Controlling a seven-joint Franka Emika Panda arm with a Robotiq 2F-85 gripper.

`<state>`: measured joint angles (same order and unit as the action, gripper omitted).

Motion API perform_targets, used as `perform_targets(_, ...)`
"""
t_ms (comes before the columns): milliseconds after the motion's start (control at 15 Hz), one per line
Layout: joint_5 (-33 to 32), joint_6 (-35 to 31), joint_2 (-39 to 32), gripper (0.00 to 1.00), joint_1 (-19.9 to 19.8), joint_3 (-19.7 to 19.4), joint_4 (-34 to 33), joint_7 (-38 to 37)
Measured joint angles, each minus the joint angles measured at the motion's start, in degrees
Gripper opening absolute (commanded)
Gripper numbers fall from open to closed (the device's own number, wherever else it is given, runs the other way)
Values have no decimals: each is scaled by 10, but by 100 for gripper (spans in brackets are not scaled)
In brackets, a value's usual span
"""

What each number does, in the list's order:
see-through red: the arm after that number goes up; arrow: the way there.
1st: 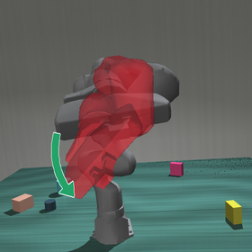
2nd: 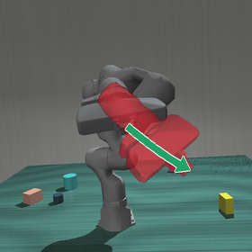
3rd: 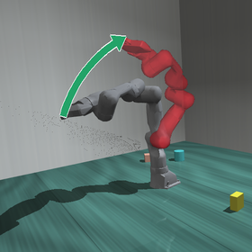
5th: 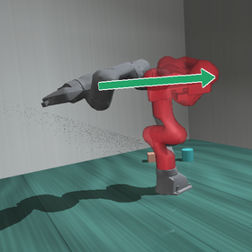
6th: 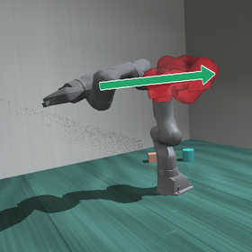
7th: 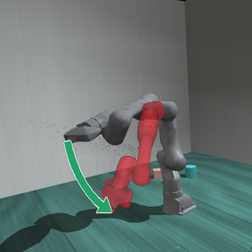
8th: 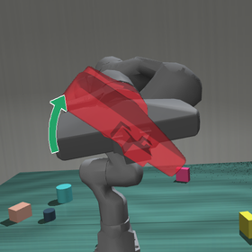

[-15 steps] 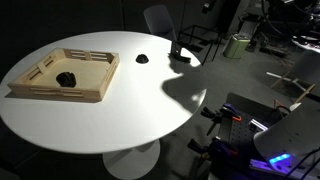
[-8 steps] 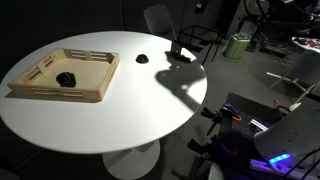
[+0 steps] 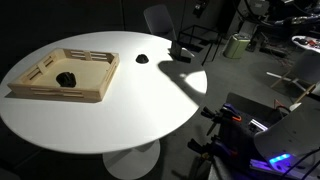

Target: Pick up the rightmost black object and flip it to the left, put the black object back onto the table

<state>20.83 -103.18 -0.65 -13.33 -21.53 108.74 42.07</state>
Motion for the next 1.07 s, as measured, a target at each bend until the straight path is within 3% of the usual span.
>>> perform_targets(467,62,46,-50,100,-47,1,-24,26)
perform_targets(1067,132,51,-99,100,-83,12,-26,47)
